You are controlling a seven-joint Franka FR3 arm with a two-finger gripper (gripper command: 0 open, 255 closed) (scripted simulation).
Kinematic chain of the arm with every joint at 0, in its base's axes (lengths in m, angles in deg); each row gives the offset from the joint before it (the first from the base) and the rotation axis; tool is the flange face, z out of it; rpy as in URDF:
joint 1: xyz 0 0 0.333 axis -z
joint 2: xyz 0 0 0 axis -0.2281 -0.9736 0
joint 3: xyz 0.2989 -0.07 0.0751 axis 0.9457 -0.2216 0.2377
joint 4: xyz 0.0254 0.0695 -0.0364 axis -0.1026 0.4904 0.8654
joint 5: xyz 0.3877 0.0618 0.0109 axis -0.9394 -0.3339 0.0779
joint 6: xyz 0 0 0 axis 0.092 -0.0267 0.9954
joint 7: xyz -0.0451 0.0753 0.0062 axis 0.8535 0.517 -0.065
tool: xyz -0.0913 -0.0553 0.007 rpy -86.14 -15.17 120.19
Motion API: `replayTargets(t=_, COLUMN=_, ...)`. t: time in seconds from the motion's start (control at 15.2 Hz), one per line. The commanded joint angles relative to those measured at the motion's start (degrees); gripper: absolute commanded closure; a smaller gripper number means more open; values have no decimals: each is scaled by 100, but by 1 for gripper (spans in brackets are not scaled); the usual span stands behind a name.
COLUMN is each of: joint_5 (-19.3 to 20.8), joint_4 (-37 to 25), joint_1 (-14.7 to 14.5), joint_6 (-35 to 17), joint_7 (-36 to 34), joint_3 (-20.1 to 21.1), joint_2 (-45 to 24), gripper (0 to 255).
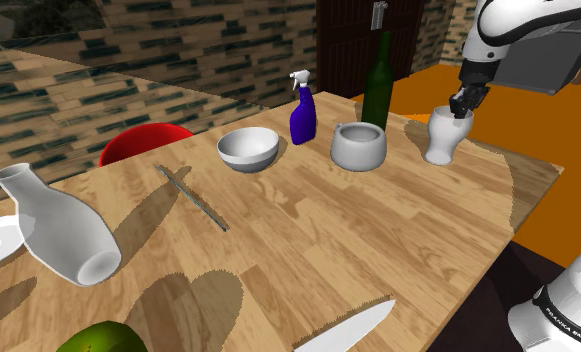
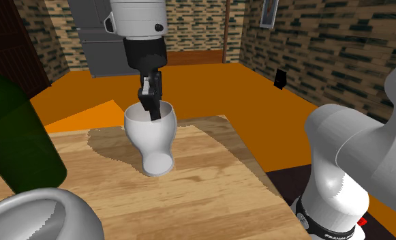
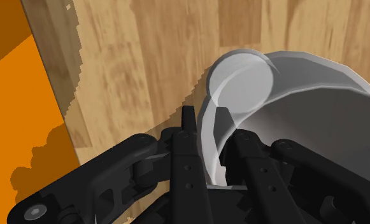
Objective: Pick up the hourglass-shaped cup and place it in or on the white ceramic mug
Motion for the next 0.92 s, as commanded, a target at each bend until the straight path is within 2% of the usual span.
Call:
replayTargets(t=0.0, joint_5=-6, joint_4=-66, joint_1=-4, joint_6=78, joint_7=4, joint_3=8, joint_2=1, gripper=255)
replayTargets(t=0.86, joint_5=-74, joint_4=-1088, joint_1=-41, joint_6=1072, joint_7=54, joint_3=88, joint_2=-27, gripper=255)
